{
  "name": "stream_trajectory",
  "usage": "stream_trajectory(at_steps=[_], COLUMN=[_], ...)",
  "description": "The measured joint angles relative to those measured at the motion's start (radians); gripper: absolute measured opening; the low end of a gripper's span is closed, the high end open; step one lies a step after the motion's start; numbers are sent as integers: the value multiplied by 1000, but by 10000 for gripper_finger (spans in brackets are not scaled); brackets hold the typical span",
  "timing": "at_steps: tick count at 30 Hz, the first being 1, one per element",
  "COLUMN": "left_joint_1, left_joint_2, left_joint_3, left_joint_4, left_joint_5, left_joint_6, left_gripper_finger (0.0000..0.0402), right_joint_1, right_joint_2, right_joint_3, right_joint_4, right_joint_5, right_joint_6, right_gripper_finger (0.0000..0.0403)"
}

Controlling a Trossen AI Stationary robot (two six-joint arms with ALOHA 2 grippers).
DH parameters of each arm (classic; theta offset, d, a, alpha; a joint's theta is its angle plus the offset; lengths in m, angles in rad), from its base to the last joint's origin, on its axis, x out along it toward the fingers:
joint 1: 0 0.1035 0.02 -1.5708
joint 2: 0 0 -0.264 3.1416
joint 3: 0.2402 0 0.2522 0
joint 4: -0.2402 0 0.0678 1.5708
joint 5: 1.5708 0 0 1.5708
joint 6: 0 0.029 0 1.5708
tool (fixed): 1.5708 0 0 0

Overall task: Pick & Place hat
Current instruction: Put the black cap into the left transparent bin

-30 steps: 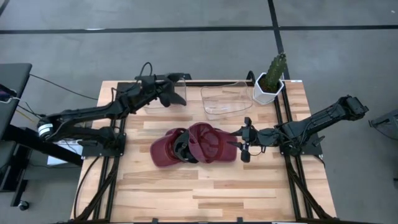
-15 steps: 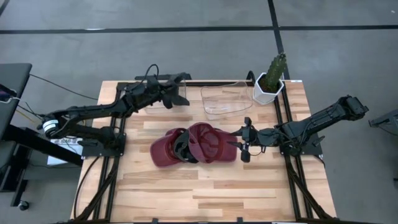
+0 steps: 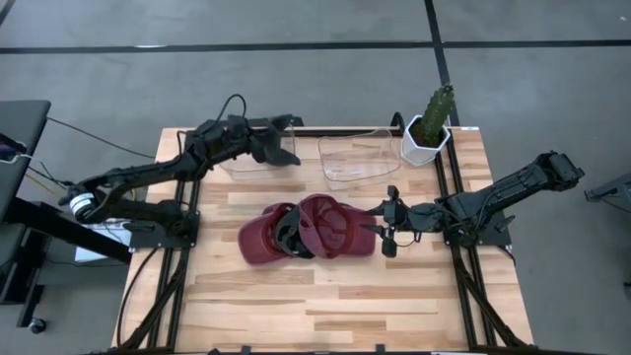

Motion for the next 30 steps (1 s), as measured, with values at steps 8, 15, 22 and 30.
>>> stream_trajectory(at_steps=[8,15,22,30], left_joint_1=[83,120,169,177], left_joint_2=[0,0,0,0], left_joint_3=[0,0,0,0], left_joint_4=[63,73,86,99], left_joint_5=[145,225,332,357], left_joint_6=[-87,-114,-118,-128], left_gripper_finger=[58,59,57,56], right_joint_1=[0,0,0,0], right_joint_2=[0,0,0,0], right_joint_3=[0,0,0,0], right_joint_4=[0,0,0,0], right_joint_5=[0,0,0,1], right_joint_6=[0,0,0,-1], right_gripper_finger=[140,140,140,140])
